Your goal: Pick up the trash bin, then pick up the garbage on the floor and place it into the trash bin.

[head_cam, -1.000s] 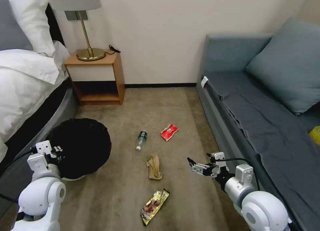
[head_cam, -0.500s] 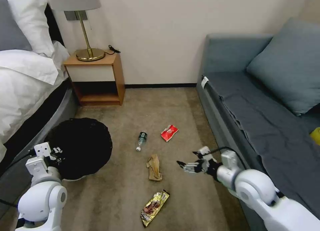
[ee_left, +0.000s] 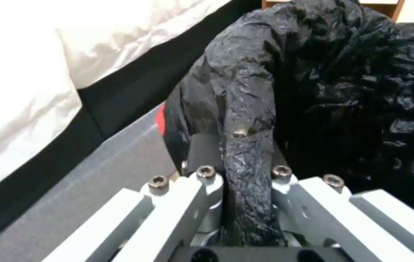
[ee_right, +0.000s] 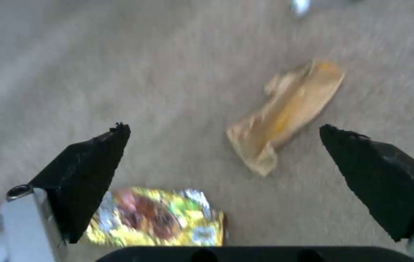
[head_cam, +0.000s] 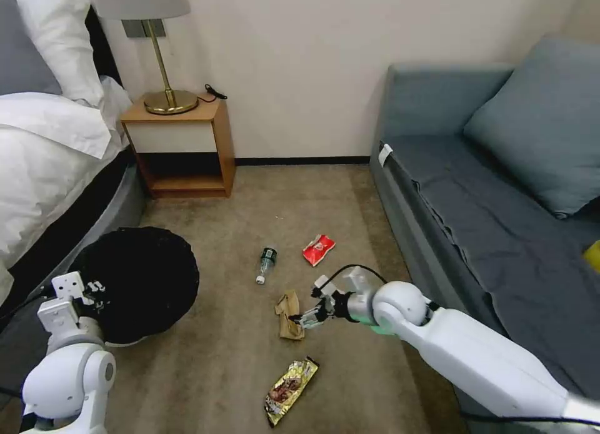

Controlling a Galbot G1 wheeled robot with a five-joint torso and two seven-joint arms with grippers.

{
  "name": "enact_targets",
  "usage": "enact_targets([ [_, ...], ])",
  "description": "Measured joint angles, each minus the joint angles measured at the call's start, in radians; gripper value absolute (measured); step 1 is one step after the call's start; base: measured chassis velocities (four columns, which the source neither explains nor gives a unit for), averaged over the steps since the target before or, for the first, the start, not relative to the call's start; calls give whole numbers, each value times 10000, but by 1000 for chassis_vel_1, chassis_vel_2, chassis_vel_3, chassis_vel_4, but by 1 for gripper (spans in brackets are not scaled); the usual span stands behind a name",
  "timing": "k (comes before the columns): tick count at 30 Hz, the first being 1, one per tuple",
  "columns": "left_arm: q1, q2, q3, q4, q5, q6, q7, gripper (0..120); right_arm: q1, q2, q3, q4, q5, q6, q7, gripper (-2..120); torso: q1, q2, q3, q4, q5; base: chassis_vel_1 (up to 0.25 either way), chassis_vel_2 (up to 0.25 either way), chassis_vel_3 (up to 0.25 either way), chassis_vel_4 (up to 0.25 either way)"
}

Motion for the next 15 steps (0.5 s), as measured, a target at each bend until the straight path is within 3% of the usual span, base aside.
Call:
enact_targets([
  [15,240,260,-468,-62,-161,-39,169,4,494,370,-1901,-1681,-1435,-84,-500,100,0,0,0,0,-1,0,0,0,0],
])
